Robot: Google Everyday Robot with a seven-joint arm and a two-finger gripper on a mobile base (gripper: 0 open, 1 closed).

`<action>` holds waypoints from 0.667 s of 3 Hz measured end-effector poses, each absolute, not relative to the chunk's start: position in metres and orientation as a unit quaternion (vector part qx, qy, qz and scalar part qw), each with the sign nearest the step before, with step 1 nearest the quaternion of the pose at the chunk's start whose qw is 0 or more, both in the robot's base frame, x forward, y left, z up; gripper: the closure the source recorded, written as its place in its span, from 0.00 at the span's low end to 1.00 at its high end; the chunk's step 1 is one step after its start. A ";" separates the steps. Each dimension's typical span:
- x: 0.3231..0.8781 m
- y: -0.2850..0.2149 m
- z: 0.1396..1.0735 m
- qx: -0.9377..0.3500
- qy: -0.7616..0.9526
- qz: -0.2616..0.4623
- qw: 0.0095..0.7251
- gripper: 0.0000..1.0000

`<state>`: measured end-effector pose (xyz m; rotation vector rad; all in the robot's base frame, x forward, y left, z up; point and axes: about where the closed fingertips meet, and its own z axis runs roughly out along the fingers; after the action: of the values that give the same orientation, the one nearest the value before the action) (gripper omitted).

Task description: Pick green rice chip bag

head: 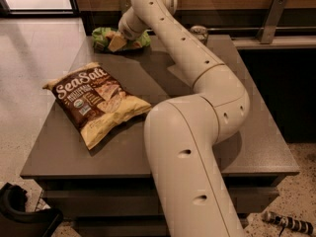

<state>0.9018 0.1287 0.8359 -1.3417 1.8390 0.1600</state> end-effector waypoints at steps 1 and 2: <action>0.902 0.129 0.836 -0.534 0.733 0.064 0.417 1.00; 0.880 0.123 0.891 -0.530 0.738 0.009 0.418 1.00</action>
Offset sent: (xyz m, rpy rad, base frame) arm -0.1396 0.0044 0.2104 -0.3689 -0.2209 -0.2685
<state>0.8798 0.1230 0.8909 -1.3304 1.8514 0.0214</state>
